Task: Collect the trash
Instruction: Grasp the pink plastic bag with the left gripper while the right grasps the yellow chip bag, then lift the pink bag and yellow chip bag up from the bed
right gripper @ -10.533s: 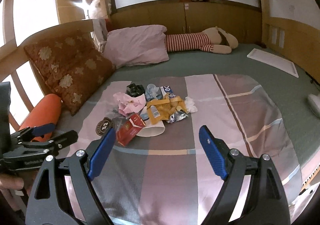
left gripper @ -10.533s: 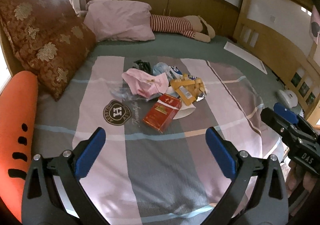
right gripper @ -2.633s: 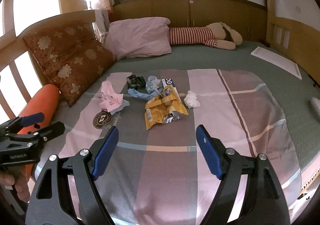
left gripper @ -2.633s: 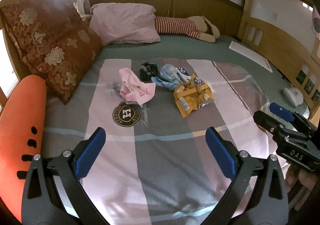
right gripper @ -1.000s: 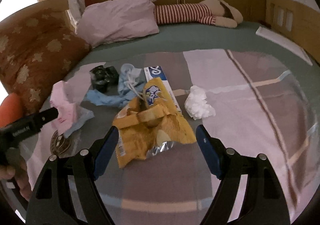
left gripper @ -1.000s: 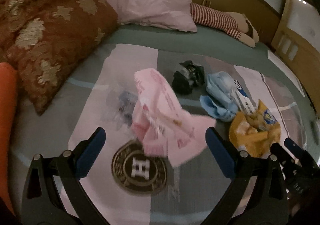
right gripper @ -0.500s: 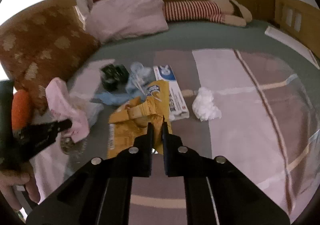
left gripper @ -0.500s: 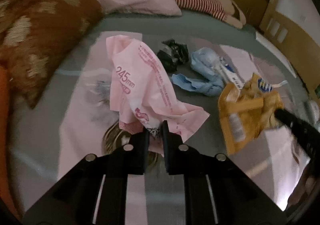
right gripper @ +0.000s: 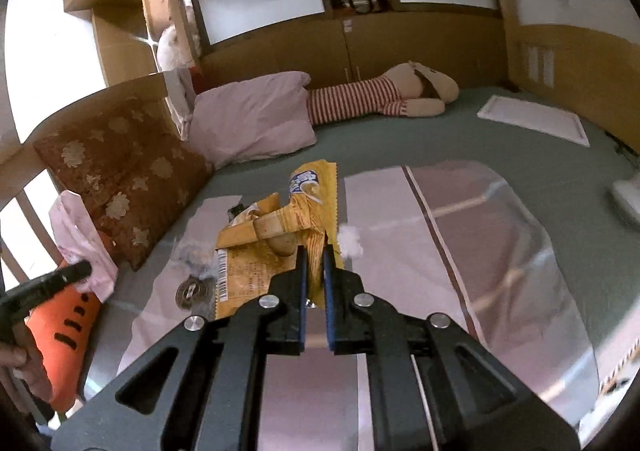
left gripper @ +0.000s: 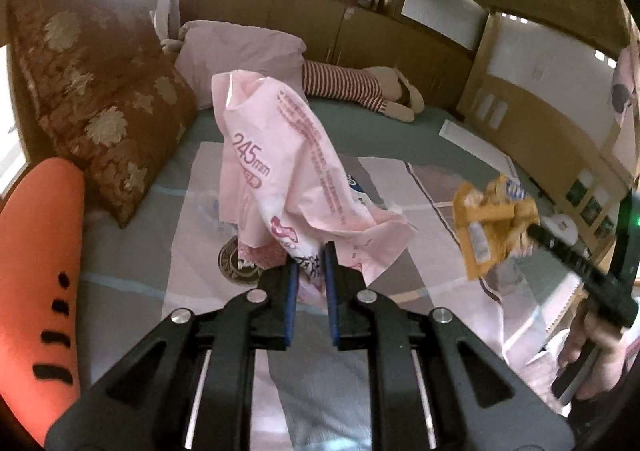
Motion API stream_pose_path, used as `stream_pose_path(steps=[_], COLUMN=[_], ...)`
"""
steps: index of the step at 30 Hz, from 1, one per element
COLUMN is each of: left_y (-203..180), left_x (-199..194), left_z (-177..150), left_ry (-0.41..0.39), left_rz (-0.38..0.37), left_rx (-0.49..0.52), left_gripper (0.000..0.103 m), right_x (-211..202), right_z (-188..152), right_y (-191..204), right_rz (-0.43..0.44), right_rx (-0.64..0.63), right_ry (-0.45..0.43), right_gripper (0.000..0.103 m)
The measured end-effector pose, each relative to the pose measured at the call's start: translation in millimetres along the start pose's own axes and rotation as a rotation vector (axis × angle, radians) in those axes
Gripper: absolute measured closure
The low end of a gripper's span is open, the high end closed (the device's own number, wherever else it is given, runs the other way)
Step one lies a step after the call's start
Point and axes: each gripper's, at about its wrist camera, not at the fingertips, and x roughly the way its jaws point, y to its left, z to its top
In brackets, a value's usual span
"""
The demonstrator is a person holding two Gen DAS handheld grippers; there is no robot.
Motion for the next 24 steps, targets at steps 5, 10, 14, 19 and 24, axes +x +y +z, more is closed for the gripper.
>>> stream_pose_path(steps=[5, 10, 14, 19, 24], left_y=[1, -10, -25, -28, -26], left_x=[1, 17, 17, 17, 20], left_z=[-9, -21, -27, -28, -29], left_ry=[0.019, 0.073, 0.079, 0.078, 0.091], left_rz=[0.006, -0.013, -0.028, -0.037, -0.033], left_rx=[0.037, 0.053, 0.092, 0.099, 0.092], left_gripper=[0.09, 0.09, 0.09, 0.09, 0.09], right_x=[0, 4, 4, 5, 6], right_z=[-17, -19, -21, -20, -19], right_y=[18, 26, 27, 21, 19], right_rz=[0.016, 0.038, 0.036, 0.027, 0.029], right_rx=[-0.055, -0.07, -0.081, -0.066, -0.071], right_ry=[0.018, 0.03, 0.031, 0.034, 0.035], right_gripper=[0.095, 0.095, 0.095, 0.095, 0.095])
